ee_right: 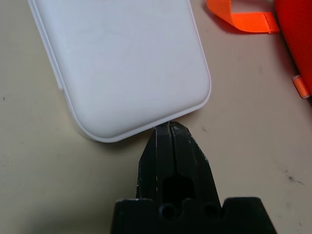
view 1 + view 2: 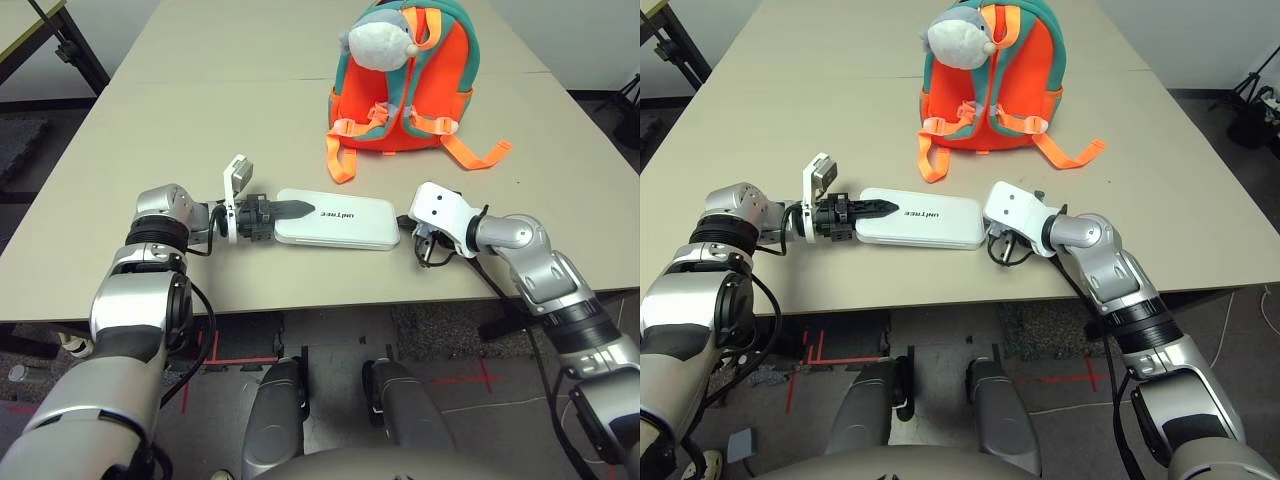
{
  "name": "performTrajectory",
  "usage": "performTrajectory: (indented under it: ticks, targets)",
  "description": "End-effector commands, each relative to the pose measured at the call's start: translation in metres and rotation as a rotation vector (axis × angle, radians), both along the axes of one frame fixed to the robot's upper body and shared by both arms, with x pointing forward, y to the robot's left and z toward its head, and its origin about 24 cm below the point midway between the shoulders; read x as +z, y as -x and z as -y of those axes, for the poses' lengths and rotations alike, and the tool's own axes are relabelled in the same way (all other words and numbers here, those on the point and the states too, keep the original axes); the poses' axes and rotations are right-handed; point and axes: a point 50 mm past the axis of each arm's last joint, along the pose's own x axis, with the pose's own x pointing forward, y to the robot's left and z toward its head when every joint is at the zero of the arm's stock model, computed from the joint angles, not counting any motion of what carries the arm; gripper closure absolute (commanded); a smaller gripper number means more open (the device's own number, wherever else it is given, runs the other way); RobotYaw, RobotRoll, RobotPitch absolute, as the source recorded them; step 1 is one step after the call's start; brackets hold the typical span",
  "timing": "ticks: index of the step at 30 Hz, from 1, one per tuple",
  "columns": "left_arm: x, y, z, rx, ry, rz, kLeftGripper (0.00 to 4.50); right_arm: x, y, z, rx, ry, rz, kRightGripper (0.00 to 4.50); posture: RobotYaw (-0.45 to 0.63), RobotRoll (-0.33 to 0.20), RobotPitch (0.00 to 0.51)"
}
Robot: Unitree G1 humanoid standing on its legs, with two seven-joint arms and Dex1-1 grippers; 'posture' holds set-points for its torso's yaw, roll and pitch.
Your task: Put the pencil case into the backpack and zip it.
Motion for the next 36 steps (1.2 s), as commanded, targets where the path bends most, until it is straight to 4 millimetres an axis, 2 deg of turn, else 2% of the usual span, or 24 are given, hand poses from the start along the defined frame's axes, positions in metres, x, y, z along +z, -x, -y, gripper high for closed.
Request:
performTrajectory:
  ticks: [1, 3, 5, 10, 14, 19, 23, 27, 30, 36]
  targets:
    - [0.020, -0.010, -0.009, 0.075, -0.003, 0.138, 3.22, 0.002, -0.003, 0.007, -0.024, 0.002, 0.012, 4.50, -0.21, 0.000, 0.155]
    - [0.039, -0.014, -0.013, 0.105, 0.036, 0.245, 3.22, 0.004, -0.005, 0.012, -0.050, -0.014, 0.011, 4.12, -0.21, 0.000, 0.155]
    - [0.062, -0.014, -0.018, 0.127, 0.080, 0.361, 3.22, 0.008, -0.007, 0.017, -0.086, -0.050, 0.007, 3.52, -0.21, 0.000, 0.156]
    - [0.114, 0.003, -0.028, 0.096, 0.195, 0.598, 3.22, 0.022, -0.014, 0.026, -0.190, -0.214, -0.015, 1.57, -0.21, 0.000, 0.156]
    - [0.141, 0.019, -0.035, 0.070, 0.244, 0.715, 3.22, 0.039, -0.022, 0.032, -0.276, -0.387, -0.036, 0.04, -0.19, 0.000, 0.156]
    - [0.169, 0.025, -0.045, 0.130, 0.266, 0.855, 3.22, 0.063, -0.034, 0.035, -0.363, -0.596, -0.032, 0.00, -0.19, 0.000, 0.156]
    - [0.200, 0.019, -0.055, 0.310, 0.279, 1.016, 3.22, 0.081, -0.042, 0.029, -0.396, -0.758, -0.035, 0.00, -0.18, 0.000, 0.148]
    - [0.223, 0.014, -0.062, 0.476, 0.276, 1.117, 3.22, 0.088, -0.046, 0.022, -0.415, -0.826, -0.039, 0.00, -0.17, 0.000, 0.145]
    - [0.230, 0.011, -0.064, 0.546, 0.218, 1.183, 3.22, 0.088, -0.050, 0.017, -0.433, -0.850, -0.043, 0.00, -0.17, 0.000, 0.139]
    - [0.230, 0.004, -0.067, 0.612, 0.149, 1.232, 3.22, 0.085, -0.061, 0.005, -0.462, -0.854, -0.040, 0.00, -0.17, 0.000, 0.138]
